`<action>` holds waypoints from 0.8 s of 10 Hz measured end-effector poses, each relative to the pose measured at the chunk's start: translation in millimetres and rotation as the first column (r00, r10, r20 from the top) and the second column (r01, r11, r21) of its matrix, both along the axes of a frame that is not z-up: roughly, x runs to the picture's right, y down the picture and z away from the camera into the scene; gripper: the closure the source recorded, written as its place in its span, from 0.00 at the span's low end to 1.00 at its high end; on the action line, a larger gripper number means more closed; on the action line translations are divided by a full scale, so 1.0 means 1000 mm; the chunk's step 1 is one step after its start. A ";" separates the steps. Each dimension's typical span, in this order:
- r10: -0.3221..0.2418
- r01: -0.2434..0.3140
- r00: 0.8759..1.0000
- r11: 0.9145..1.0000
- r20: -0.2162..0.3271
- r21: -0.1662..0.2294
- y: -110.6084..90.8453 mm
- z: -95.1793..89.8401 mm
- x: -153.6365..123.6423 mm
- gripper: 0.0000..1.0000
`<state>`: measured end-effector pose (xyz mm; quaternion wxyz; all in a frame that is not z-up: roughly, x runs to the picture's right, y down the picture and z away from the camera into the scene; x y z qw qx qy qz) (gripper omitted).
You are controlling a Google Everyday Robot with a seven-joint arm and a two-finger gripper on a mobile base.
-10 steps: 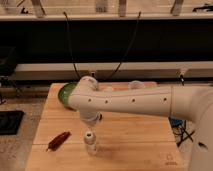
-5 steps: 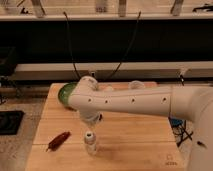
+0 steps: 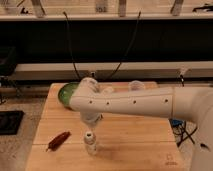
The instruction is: Knock the bottle over
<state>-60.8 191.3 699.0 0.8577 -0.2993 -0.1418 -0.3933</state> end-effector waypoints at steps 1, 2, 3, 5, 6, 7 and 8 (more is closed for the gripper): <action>0.001 -0.001 1.000 1.000 0.002 0.002 0.003 -0.002 0.002 1.00; 0.007 -0.007 1.000 1.000 0.008 0.005 0.008 -0.008 0.007 1.00; 0.015 -0.015 1.000 1.000 0.015 0.009 0.012 -0.016 0.009 1.00; 0.023 -0.023 0.999 1.000 0.032 0.015 0.019 -0.029 0.010 1.00; 0.020 -0.021 0.998 1.000 0.053 0.016 0.025 -0.039 0.005 1.00; 0.014 -0.015 0.997 1.000 0.071 0.015 0.030 -0.045 -0.001 1.00; 0.001 -0.003 0.995 1.000 0.103 0.012 0.038 -0.055 -0.015 1.00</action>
